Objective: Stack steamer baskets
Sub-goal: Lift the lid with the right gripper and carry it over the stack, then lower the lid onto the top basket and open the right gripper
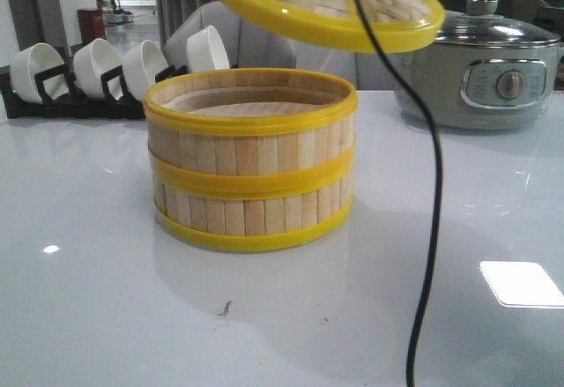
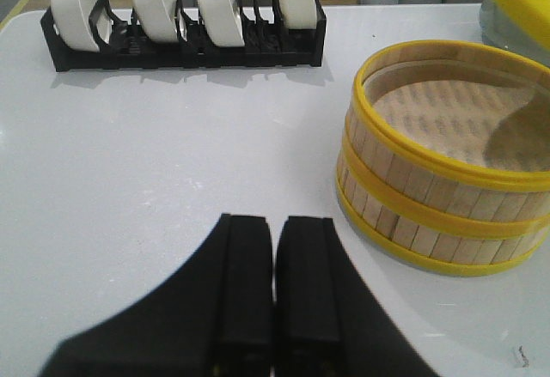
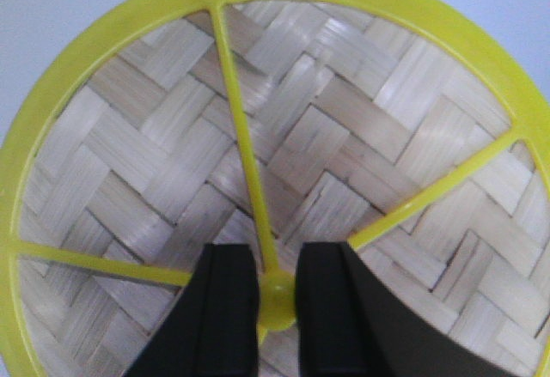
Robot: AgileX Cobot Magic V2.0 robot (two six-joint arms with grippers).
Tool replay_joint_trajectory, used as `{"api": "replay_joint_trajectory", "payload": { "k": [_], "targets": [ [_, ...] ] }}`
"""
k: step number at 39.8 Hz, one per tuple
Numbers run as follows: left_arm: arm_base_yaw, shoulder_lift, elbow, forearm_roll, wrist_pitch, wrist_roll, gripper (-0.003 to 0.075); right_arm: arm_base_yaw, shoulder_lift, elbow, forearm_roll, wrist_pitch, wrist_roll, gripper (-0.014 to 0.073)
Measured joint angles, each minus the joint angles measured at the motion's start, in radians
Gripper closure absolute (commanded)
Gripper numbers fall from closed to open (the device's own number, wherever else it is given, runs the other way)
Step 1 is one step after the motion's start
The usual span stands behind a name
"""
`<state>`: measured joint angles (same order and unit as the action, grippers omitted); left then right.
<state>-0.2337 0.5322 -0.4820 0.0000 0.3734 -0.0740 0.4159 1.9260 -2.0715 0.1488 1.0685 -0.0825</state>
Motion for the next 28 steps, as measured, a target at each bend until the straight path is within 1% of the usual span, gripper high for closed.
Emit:
{"api": "replay_joint_trajectory", "payload": {
  "k": [5, 10, 16, 28],
  "targets": [
    [0.0, 0.0, 0.0, 0.0, 0.0, 0.0, 0.0637, 0.059, 0.061, -0.032, 0.002, 0.002, 0.0, 0.0538],
    [0.0, 0.0, 0.0, 0.0, 0.0, 0.0, 0.0637, 0.089, 0.113, -0.054, 0.004, 0.002, 0.0, 0.0538],
    [0.0, 0.0, 0.0, 0.0, 0.0, 0.0, 0.0637, 0.098, 0.163, -0.075, 0.004, 0.001, 0.0, 0.0538],
    [0.0, 0.0, 0.0, 0.0, 0.0, 0.0, 0.0637, 0.098, 0.203, -0.088, 0.004, -0.019, 0.0, 0.0538]
  ]
}}
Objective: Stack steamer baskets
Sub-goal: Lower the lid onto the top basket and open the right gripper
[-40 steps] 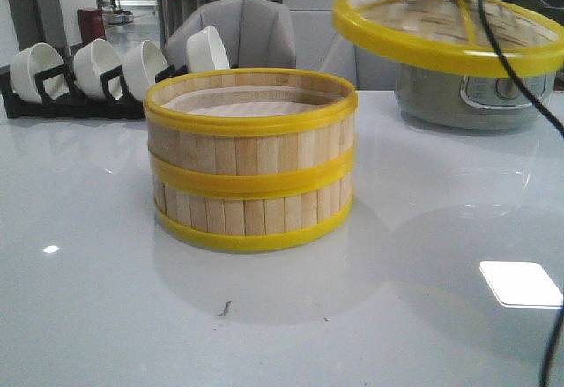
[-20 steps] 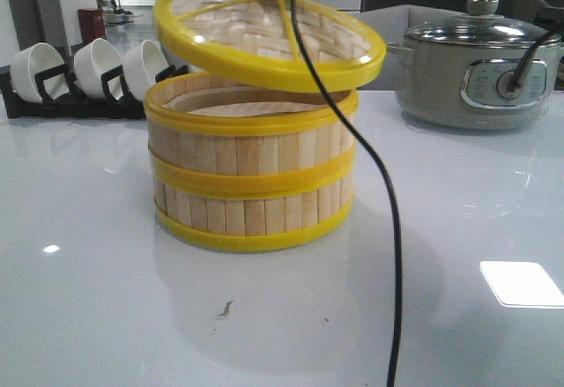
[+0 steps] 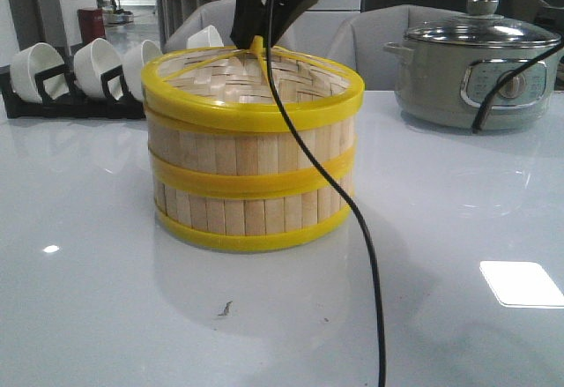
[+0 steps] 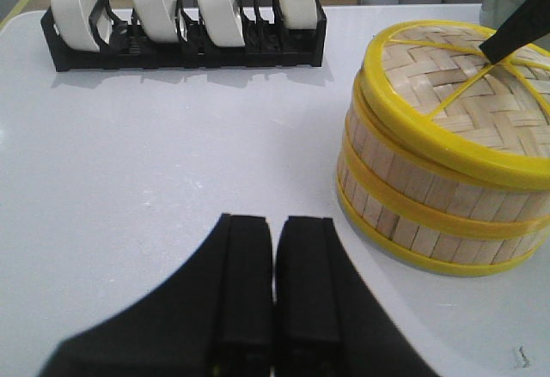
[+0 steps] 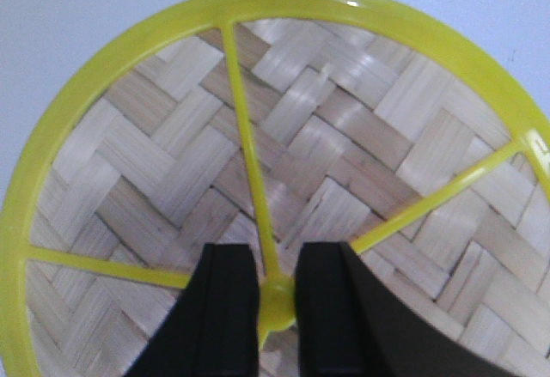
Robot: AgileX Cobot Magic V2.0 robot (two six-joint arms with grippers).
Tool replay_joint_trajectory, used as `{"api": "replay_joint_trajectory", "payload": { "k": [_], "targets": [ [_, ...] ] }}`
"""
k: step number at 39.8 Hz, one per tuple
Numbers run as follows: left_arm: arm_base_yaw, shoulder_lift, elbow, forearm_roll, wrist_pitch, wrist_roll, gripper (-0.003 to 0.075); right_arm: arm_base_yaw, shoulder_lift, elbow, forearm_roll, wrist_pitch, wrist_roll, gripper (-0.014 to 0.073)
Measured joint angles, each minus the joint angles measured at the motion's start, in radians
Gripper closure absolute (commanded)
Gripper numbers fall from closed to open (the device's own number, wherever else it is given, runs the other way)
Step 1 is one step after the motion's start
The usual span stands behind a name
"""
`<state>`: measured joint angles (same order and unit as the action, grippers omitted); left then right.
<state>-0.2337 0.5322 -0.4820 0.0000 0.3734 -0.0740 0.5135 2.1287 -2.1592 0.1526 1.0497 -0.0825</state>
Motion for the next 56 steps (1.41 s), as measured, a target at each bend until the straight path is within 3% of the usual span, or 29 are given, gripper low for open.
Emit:
{"api": "replay_joint_trajectory", "payload": {
  "k": [33, 37, 44, 56],
  "targets": [
    [0.0, -0.001, 0.0, 0.0, 0.0, 0.0, 0.0637, 0.0, 0.018, -0.014, -0.002, -0.031, 0.0, 0.0528],
    [0.0, -0.001, 0.0, 0.0, 0.0, 0.0, 0.0636, 0.0, 0.017, -0.014, -0.002, -0.03, 0.0, 0.0423],
    [0.0, -0.001, 0.0, 0.0, 0.0, 0.0, 0.0637, 0.0, 0.017, -0.018, -0.002, -0.025, 0.0, 0.0152],
    [0.0, -0.001, 0.0, 0.0, 0.0, 0.0, 0.0637, 0.0, 0.017, -0.018, -0.002, -0.025, 0.0, 0.0139]
  ]
}}
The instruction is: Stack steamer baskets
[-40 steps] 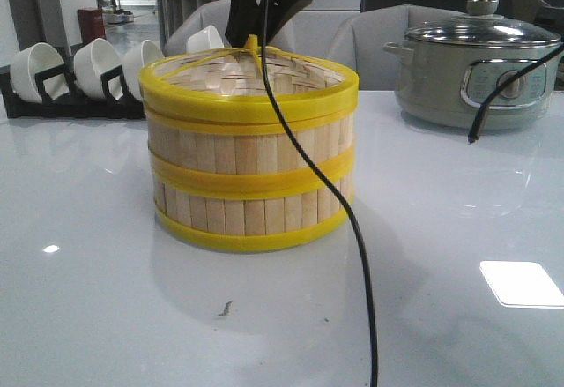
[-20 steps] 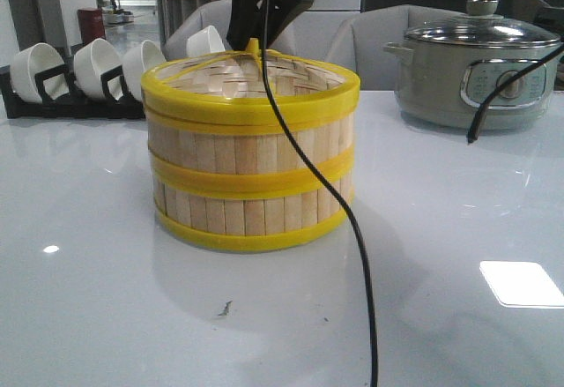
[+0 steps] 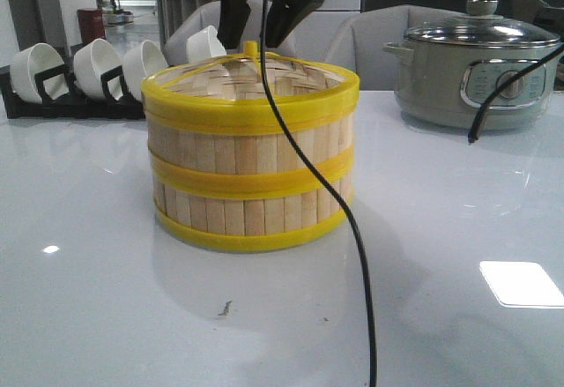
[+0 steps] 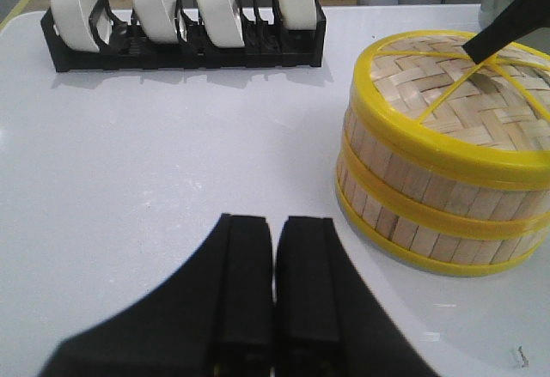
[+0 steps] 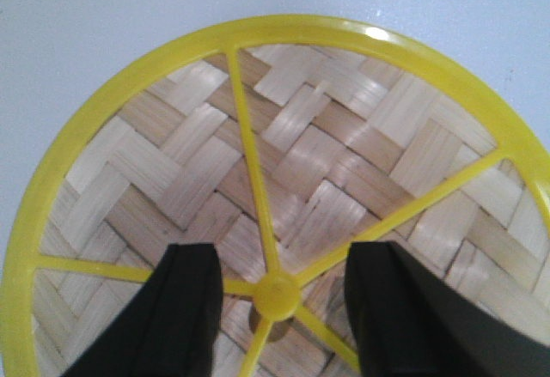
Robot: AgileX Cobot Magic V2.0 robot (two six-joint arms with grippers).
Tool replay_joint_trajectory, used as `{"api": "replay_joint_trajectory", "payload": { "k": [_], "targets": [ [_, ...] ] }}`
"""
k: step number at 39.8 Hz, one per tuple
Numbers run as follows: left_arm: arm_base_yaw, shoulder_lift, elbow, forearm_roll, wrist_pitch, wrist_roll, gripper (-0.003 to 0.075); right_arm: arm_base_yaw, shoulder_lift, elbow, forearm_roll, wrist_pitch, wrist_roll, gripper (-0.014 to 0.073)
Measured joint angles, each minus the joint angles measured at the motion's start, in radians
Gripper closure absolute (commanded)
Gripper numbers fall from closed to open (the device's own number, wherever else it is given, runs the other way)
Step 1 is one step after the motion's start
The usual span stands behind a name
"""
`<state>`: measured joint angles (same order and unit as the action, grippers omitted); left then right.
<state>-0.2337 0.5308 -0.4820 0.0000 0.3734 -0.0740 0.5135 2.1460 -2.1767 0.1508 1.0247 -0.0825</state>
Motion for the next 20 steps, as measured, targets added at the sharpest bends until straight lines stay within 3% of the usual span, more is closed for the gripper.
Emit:
{"api": "replay_joint_trajectory", "payload": {
  "k": [20],
  "targets": [
    [0.0, 0.0, 0.0, 0.0, 0.0, 0.0, 0.0637, -0.005, -0.11, 0.0, -0.022, -0.072, 0.0, 0.0139]
  ]
}}
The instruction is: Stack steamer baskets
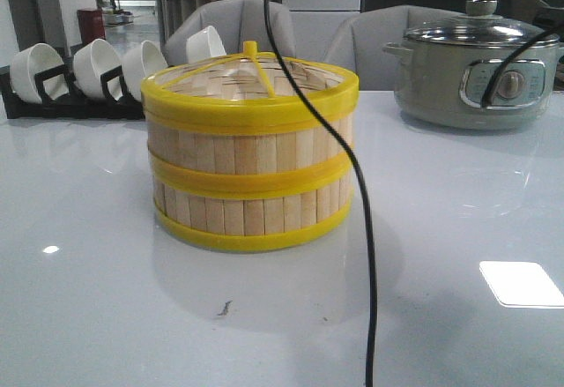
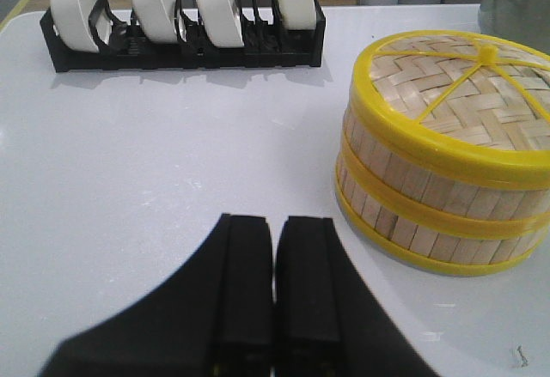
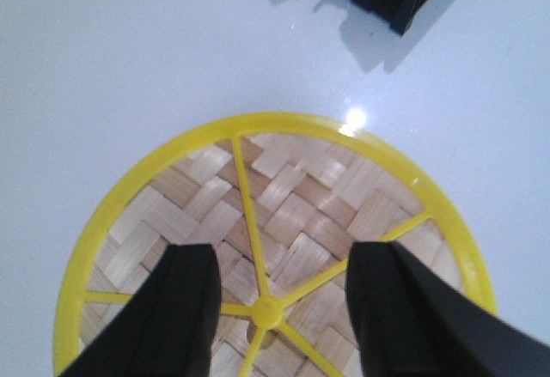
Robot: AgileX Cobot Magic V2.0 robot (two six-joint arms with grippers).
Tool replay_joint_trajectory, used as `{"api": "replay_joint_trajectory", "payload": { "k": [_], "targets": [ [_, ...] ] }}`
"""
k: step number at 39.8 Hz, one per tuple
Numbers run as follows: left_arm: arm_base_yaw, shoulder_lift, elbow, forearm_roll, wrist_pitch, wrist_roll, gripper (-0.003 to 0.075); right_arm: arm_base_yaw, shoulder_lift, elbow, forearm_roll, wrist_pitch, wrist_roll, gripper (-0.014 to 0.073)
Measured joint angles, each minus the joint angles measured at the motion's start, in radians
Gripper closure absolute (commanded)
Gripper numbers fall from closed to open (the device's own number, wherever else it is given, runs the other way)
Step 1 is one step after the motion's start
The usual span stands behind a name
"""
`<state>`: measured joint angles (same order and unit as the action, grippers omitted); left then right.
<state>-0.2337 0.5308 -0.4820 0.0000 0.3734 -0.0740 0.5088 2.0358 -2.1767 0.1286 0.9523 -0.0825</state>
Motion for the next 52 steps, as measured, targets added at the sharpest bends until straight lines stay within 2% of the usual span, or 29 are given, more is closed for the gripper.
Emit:
{"api": "replay_joint_trajectory", "payload": {
  "k": [5, 11, 19, 34, 42, 52],
  "targets": [
    [0.0, 0.0, 0.0, 0.0, 0.0, 0.0, 0.0637, -0.018, -0.074, 0.019, -0.006, -0.01, 0.0, 0.0139],
    [0.0, 0.0, 0.0, 0.0, 0.0, 0.0, 0.0637, -0.055, -0.19, 0.126, -0.01, -0.051, 0.0, 0.0167],
    [0.0, 0.0, 0.0, 0.0, 0.0, 0.0, 0.0637, -0.168, -0.421, 0.442, 0.016, -0.222, 0.0, 0.0238],
    [0.0, 0.0, 0.0, 0.0, 0.0, 0.0, 0.0637, -0.402, -0.93, 1.133, 0.184, -0.478, 0.0, 0.0242],
    [0.0, 0.0, 0.0, 0.0, 0.0, 0.0, 0.0637, -0.457, -1.15, 1.395, 0.188, -0.584, 0.0, 0.0242],
    [0.0, 0.0, 0.0, 0.0, 0.0, 0.0, 0.0637, -0.461, -1.322, 1.637, 0.191, -0.701, 0.0, 0.0242]
  ]
}}
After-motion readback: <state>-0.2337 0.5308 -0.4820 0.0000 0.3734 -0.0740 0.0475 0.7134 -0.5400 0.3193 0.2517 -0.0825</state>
